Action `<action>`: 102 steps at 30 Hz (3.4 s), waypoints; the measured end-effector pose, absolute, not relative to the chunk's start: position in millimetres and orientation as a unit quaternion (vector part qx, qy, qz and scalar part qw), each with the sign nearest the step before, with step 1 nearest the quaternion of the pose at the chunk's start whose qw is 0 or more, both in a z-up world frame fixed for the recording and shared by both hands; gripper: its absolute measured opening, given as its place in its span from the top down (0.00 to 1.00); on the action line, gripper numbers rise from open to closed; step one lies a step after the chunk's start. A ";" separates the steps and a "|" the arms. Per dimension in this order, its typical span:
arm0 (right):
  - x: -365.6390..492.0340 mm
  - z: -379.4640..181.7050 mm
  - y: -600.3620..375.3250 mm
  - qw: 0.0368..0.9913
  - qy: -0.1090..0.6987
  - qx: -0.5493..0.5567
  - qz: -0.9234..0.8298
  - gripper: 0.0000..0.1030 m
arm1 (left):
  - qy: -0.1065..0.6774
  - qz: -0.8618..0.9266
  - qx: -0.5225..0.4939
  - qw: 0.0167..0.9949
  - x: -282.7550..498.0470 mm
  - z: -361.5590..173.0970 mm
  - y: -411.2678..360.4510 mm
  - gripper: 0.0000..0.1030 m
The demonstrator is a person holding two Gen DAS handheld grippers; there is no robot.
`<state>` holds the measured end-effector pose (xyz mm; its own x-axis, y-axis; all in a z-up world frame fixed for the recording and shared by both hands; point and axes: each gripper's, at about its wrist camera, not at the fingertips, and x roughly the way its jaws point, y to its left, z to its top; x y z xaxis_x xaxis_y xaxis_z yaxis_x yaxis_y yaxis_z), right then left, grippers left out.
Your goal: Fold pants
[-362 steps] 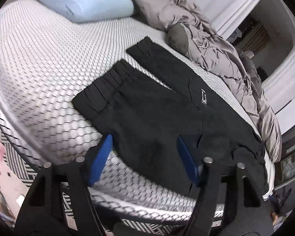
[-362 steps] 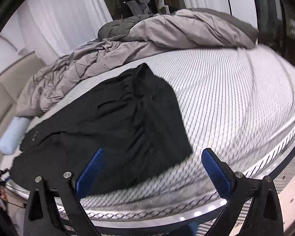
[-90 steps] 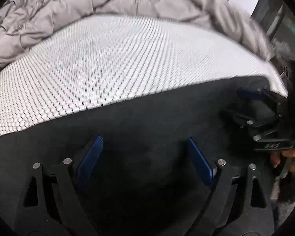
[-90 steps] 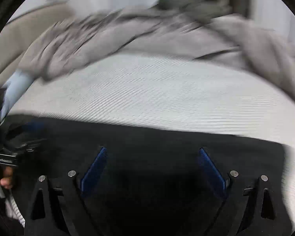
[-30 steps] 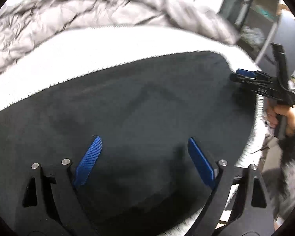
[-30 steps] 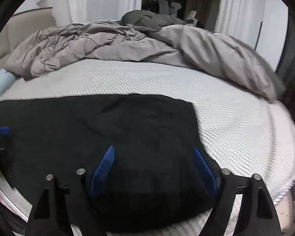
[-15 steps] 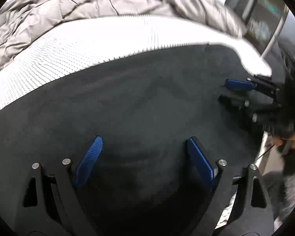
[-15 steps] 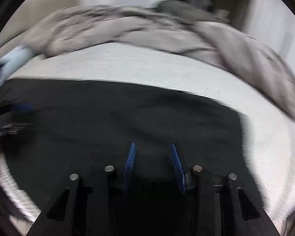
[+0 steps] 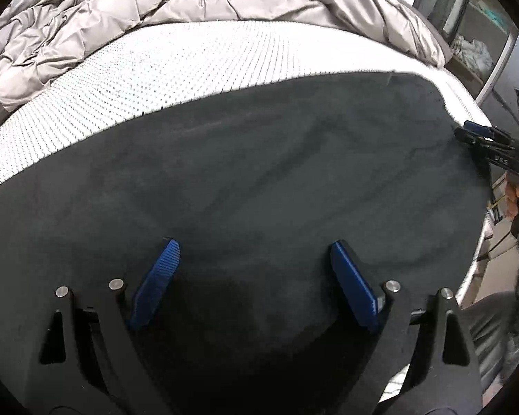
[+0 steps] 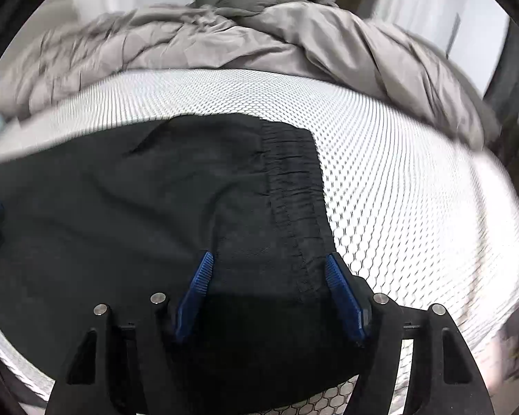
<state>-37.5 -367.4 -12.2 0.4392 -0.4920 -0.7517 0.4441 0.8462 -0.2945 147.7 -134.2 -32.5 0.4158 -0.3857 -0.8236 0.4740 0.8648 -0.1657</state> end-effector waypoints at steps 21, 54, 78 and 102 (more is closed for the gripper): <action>68.4 -9.2 -363.3 0.869 0.460 0.005 -0.185 0.77 | 0.494 -0.224 0.032 0.839 216.5 -37.7 -126.8 0.27; 11.3 -33.1 -247.9 0.855 0.469 -0.045 -0.217 0.05 | 0.419 -0.148 -0.033 0.895 97.4 -8.6 58.6 0.21; 154.4 -78.8 -135.6 0.855 0.514 -0.063 0.009 0.08 | 0.503 -0.185 0.042 0.843 227.5 -34.7 2.7 0.25; 194.1 -110.5 -173.8 0.837 0.528 -0.072 -0.127 0.10 | 0.496 -0.062 0.008 0.866 256.2 -37.7 87.0 0.37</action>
<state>194.1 -173.8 -110.5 0.4100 -0.2877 -0.8655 0.1360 0.9576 -0.2539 256.2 87.0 -37.7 0.5007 -0.0997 -0.8599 0.1163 0.9921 -0.0473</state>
